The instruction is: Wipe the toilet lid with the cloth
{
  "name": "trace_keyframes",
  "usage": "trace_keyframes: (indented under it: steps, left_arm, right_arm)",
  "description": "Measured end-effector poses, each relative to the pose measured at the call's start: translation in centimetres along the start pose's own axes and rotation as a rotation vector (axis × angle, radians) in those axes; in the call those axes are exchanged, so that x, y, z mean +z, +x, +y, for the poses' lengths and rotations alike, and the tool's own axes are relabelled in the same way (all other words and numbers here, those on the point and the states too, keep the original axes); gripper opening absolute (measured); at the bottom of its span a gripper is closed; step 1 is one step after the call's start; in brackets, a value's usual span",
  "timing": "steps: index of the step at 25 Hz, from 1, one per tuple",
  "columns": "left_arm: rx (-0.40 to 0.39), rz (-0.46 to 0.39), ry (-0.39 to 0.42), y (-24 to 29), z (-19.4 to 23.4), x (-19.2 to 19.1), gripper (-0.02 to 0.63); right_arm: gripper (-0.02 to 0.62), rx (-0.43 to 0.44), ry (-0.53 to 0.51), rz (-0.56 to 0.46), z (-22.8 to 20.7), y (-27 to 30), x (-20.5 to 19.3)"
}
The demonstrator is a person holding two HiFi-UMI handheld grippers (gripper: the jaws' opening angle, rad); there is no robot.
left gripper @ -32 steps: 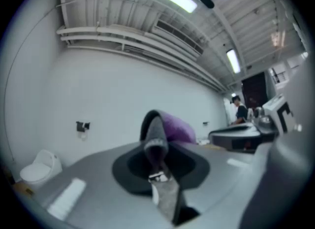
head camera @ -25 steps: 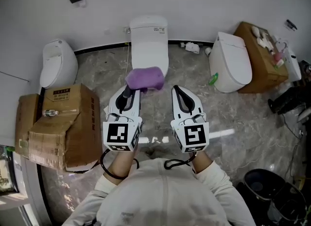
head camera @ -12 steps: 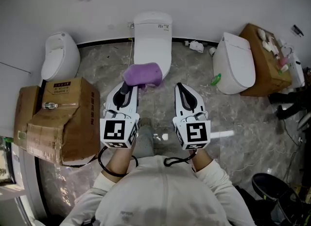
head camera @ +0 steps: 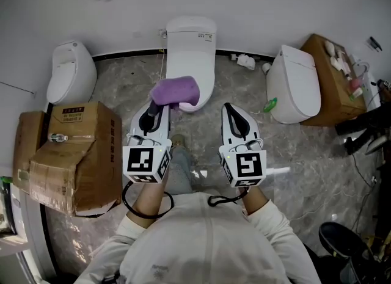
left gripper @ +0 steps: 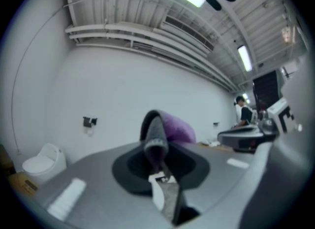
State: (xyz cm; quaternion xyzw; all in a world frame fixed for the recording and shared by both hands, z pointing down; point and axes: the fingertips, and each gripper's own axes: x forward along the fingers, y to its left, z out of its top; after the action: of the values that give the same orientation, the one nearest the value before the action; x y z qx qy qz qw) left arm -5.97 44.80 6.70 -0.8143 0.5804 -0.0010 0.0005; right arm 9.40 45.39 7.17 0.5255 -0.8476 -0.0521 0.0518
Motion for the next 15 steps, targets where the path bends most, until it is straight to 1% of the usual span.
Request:
trace_keyframes:
  steps: [3, 6, 11, 13, 15]
  left_arm:
    - [0.006, 0.001, -0.001, 1.7, 1.4, -0.3, 0.057]
    - [-0.008, 0.005, 0.015, 4.1, 2.9, -0.3, 0.057]
    - [-0.024, 0.014, 0.029, 9.4, 6.6, -1.0, 0.057]
    - [-0.034, 0.003, 0.047, 11.7, 8.0, -0.9, 0.057]
    - [-0.061, 0.003, 0.074, 14.1, 8.7, -0.9, 0.057]
  right_arm:
    - [0.015, 0.003, -0.011, -0.009, -0.4, 2.2, 0.1]
    - [0.015, 0.0, -0.013, -0.012, -0.7, 5.1, 0.1]
    - [0.015, -0.015, -0.029, -0.001, -1.6, 11.0, -0.3]
    - [0.015, -0.024, -0.024, 0.017, -2.4, 13.6, -0.7]
    - [0.015, -0.038, -0.007, 0.038, -3.3, 16.2, -1.3]
